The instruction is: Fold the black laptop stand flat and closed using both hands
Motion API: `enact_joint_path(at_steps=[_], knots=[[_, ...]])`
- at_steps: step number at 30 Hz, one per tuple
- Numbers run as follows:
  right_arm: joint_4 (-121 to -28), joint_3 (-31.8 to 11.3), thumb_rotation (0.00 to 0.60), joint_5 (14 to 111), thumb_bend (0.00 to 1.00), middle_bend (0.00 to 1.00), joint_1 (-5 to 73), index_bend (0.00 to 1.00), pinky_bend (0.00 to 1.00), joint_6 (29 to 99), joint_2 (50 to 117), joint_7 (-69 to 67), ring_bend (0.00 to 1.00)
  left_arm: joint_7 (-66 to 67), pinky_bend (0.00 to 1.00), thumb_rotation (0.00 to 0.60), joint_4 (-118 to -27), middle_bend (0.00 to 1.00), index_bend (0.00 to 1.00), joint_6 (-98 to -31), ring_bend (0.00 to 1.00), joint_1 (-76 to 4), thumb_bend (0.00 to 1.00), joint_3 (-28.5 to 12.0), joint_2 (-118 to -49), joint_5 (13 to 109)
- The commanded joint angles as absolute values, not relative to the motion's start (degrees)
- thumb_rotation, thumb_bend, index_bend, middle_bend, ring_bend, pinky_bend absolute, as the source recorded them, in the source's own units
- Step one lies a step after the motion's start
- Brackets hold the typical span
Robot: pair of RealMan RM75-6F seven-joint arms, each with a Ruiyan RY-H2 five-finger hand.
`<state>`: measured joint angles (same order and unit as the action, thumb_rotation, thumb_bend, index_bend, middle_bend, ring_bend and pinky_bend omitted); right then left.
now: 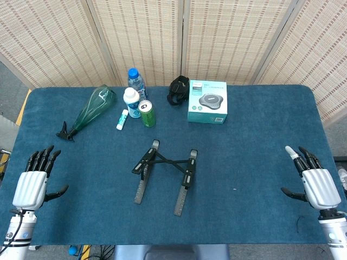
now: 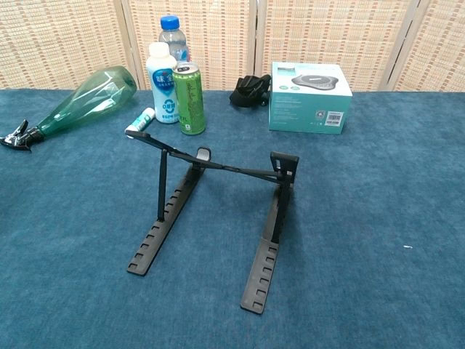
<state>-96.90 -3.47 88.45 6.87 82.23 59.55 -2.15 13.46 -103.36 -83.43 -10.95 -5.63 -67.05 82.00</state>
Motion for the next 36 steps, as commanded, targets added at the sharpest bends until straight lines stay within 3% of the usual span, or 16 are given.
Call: enact_joint_path(at_steps=[1, 12, 36], knots=[[-97.0, -3.4, 0.6, 88.4, 0.0, 0.18, 6.9, 0.0, 0.14, 82.1, 59.5, -2.0, 0.05, 13.3, 0.0, 0.6, -103.2, 0.01, 0.08, -83.3, 0.0, -11.0, 0.15, -5.6, -67.1, 82.0], [-97.0, -3.5, 0.6, 90.1, 0.0, 0.18, 8.6, 0.0, 0.14, 80.9, 59.1, -3.5, 0.05, 13.1, 0.0, 0.6, -103.2, 0.01, 0.08, -83.6, 0.0, -10.7, 0.15, -5.5, -66.9, 82.0], [-99.4, -0.6, 0.6, 104.5, 0.0, 0.18, 18.6, 0.0, 0.14, 76.1, 58.0, -17.9, 0.05, 13.5, 0.0, 0.6, -104.5, 0.01, 0.08, -83.8, 0.0, -10.2, 0.15, -5.2, -66.0, 82.0]])
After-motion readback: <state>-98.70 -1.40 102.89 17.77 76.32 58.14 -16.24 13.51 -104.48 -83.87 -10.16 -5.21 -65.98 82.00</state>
